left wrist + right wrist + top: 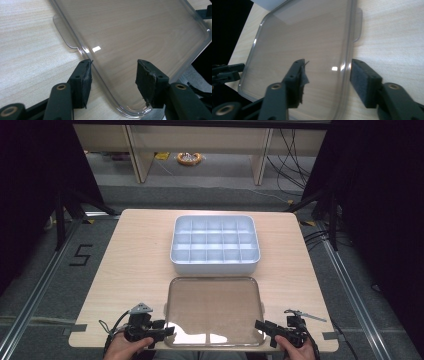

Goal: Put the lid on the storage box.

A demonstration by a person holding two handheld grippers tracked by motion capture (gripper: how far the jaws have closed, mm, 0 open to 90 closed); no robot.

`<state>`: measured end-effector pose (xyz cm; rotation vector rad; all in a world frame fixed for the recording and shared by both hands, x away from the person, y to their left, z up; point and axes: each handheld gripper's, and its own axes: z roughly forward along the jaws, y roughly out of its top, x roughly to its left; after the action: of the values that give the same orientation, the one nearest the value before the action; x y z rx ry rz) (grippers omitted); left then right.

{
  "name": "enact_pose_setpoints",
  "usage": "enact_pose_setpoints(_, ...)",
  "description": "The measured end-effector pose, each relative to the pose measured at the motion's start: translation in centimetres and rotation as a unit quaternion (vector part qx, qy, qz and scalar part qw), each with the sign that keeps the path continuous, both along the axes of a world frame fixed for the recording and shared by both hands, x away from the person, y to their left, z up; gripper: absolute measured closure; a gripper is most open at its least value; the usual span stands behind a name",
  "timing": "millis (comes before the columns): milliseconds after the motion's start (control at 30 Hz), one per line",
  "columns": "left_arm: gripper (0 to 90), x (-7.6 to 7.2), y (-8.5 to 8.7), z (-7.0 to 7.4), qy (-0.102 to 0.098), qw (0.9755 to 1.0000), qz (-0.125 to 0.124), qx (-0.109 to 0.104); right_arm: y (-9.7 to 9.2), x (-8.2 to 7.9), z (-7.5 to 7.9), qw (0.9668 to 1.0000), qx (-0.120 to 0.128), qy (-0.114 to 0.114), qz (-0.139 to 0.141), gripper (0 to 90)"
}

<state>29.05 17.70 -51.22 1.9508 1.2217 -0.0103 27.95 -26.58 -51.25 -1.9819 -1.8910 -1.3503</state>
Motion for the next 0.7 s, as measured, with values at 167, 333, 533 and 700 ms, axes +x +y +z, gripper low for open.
enact_pose_setpoints(167,44.6,0.0,0.0,0.0,-0.002,1.0,0.0,0.0,-0.4,-0.4,-0.1,0.9999,0.006,0.004,0.008,58.4)
enact_pose_setpoints(333,44.2,-0.1,0.1,0.0,-0.009,0.9999,0.0,0.006,-0.8,-0.6,-0.4,0.9993,0.033,0.018,0.005,61.9)
enact_pose_setpoints(533,45.1,-0.1,0.1,0.0,-0.012,0.9999,-0.003,0.008,0.0,-0.8,-0.5,0.9992,0.032,0.011,0.023,63.0)
enact_pose_setpoints(700,41.8,-0.1,0.0,-0.1,-0.014,0.9999,0.0,0.004,-0.3,-1.1,0.6,0.9963,-0.013,-0.049,0.07,64.0)
